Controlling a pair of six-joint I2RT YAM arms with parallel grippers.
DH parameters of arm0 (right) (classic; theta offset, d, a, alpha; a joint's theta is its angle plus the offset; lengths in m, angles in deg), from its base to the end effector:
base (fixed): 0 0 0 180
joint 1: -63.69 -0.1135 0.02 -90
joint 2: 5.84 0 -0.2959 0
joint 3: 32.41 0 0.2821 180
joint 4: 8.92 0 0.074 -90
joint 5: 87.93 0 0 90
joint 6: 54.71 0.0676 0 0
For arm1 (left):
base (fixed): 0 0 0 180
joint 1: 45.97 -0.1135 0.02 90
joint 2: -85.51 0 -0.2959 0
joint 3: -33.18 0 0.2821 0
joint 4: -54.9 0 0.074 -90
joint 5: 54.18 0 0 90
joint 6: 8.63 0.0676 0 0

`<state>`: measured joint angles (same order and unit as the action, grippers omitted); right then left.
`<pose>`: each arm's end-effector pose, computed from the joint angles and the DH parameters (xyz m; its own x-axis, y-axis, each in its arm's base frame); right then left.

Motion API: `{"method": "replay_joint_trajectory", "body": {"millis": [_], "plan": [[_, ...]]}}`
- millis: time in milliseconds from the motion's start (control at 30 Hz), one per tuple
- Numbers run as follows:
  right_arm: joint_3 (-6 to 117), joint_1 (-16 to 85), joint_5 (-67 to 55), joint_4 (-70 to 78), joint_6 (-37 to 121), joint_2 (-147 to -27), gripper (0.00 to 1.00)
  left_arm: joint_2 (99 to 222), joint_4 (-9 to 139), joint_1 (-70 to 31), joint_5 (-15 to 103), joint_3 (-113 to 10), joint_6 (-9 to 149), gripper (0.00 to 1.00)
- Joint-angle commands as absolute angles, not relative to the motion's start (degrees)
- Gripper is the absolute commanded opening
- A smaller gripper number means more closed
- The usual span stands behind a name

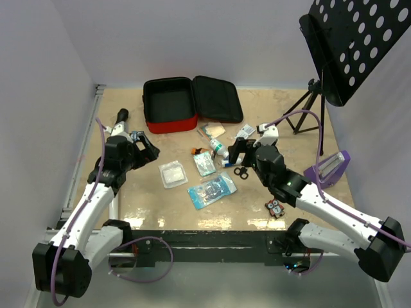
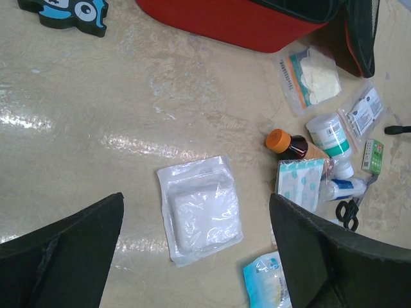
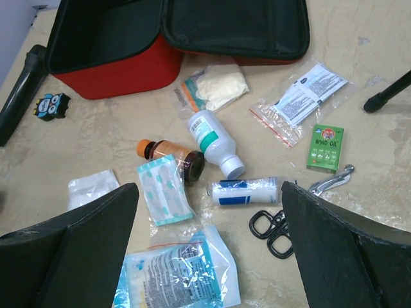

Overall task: Organize the medicine kit
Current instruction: Move the medicine box to the center of the board.

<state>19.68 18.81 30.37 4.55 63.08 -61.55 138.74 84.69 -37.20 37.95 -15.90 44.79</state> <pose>0.2086 0.1625 0.3009 -0.3242 0.2565 -0.9106 -0.1685 0.9315 0.3224 0.2385 -0.0393 0.2511 -0.5521 -0.5174 -0.6538 -0.1820 0.8400 -0.5111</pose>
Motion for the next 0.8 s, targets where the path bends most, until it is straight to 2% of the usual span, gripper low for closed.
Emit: {"method": "replay_joint_trajectory", "body": {"millis": [0, 133, 267, 600, 767], "plan": [[19.6, 18.96, 27.13, 1.69, 61.31, -62.0, 0.97, 136.23, 82.39, -37.01, 41.17, -14.88, 46.99, 1.0], [21.0, 18.96, 24.84, 1.68, 60.95, -68.66, 0.95, 134.56, 78.96, -34.56, 45.58, -12.86, 48.06, 1.0], [26.26, 18.96, 26.76, 3.27, 60.87, -78.16, 0.92, 135.08, 79.39, -28.76, 41.54, -12.5, 46.92, 0.96], [37.6, 19.74, 31.17, 3.71, 58.32, -96.09, 0.88, 134.99, 78.69, -28.39, 36.97, -12.06, 43.13, 0.96], [40.77, 22.03, 28.36, 1.25, 58.14, -101.82, 0.8, 137.1, 80.09, -28.48, 33.11, -16.45, 43.31, 0.96]]}}
